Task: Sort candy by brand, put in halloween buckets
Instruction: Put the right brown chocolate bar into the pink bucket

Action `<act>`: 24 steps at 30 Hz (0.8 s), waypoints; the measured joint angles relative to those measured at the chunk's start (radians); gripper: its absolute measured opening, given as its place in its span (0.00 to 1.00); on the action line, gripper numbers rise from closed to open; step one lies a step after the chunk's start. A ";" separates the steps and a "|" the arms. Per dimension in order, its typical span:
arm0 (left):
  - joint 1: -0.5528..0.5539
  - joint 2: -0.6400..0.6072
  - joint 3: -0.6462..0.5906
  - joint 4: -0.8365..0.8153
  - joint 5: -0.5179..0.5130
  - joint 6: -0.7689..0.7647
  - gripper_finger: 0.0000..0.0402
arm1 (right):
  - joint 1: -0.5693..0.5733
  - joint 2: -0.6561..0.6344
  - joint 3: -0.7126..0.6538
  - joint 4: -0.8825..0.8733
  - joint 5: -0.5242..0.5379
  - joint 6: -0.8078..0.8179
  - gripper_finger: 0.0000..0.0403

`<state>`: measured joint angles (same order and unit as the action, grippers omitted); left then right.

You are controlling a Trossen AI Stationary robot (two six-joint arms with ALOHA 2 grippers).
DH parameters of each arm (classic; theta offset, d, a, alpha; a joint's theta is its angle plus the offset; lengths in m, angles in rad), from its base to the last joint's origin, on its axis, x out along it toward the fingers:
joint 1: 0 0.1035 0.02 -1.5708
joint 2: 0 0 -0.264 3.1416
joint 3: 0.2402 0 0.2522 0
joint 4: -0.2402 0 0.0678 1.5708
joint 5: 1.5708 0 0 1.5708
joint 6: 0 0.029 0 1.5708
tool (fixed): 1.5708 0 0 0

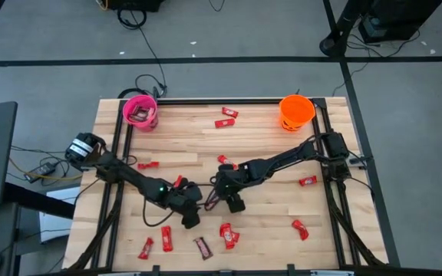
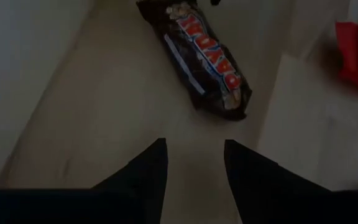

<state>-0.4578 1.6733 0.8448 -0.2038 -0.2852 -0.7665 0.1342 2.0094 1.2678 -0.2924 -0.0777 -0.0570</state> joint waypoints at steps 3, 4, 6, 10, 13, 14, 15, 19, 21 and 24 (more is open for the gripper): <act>-0.011 0.000 0.000 -0.001 -0.003 -0.044 0.41 | 0.005 0.001 0.000 0.005 -0.001 0.038 0.54; -0.015 0.000 0.000 0.004 -0.011 -0.052 0.41 | 0.006 0.001 0.000 0.009 0.001 0.053 0.53; -0.025 0.000 0.000 0.020 -0.032 -0.059 0.41 | 0.007 0.001 0.000 0.011 0.002 0.080 0.51; -0.043 0.002 0.000 0.034 -0.079 -0.072 0.41 | 0.007 0.001 0.000 0.009 0.003 0.134 0.47; -0.051 0.002 0.000 0.034 -0.103 -0.080 0.41 | 0.009 0.001 0.000 0.006 0.003 0.183 0.45; -0.053 0.002 0.000 0.034 -0.107 -0.080 0.41 | 0.012 0.001 0.000 0.006 0.006 0.195 0.44; -0.053 0.002 0.000 0.034 -0.112 -0.080 0.41 | 0.015 0.001 0.000 0.006 0.009 0.206 0.44; -0.054 0.002 0.000 0.034 -0.140 -0.078 0.41 | 0.024 0.001 0.000 0.006 0.041 0.244 0.43; -0.054 0.002 0.000 0.035 -0.145 -0.078 0.41 | 0.024 0.001 0.000 0.006 0.040 0.261 0.43; -0.054 0.003 0.000 0.034 -0.145 -0.078 0.41 | 0.023 0.001 0.000 -0.002 0.044 0.285 0.43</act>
<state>-0.5114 1.6764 0.8448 -0.1696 -0.4302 -0.8444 0.1573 2.0102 1.2678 -0.2944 -0.0341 0.2284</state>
